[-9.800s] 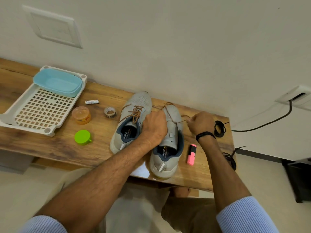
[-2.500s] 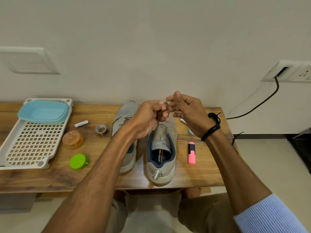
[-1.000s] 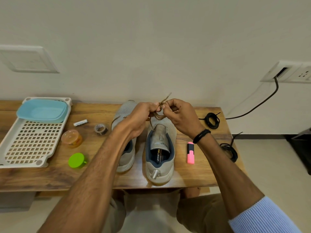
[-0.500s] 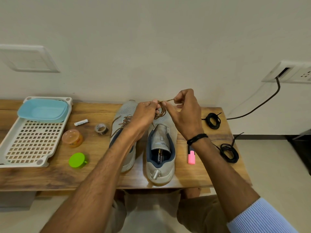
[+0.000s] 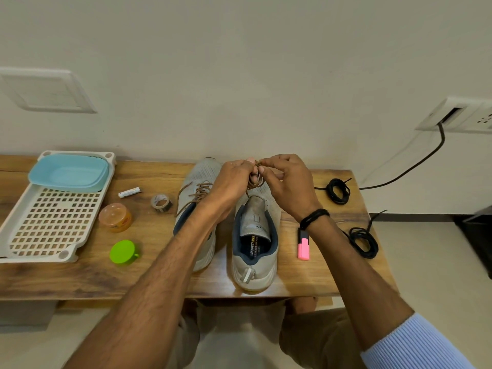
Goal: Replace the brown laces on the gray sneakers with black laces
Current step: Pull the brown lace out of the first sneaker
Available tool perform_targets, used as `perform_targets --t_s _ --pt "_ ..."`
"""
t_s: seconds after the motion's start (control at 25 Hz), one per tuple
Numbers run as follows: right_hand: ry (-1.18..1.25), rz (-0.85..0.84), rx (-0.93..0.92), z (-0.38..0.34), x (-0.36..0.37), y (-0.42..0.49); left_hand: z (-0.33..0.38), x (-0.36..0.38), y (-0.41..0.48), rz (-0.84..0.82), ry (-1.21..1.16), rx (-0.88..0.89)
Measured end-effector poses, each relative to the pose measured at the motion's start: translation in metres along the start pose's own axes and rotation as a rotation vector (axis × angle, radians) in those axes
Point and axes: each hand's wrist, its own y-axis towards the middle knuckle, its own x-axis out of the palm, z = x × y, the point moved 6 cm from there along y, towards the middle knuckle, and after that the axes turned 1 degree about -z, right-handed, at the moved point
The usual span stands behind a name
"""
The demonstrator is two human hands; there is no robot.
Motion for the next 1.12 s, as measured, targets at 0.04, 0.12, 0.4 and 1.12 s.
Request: perform_targets --t_s 0.04,0.12,0.4,1.12 --pt "0.017 -0.019 0.004 0.0 0.001 0.0 0.0 0.0 0.0 -0.005 -0.014 -0.001" --pt "0.042 -0.049 0.01 -0.002 0.002 -0.001 0.0 -0.001 -0.001 -0.015 -0.047 -0.003" --pt "0.046 0.037 0.018 -0.009 -0.006 -0.004 -0.002 -0.003 0.001 0.006 -0.035 0.006" --pt "0.507 -0.285 0.426 0.009 0.014 -0.01 0.0 -0.001 -0.003 -0.012 0.267 0.084"
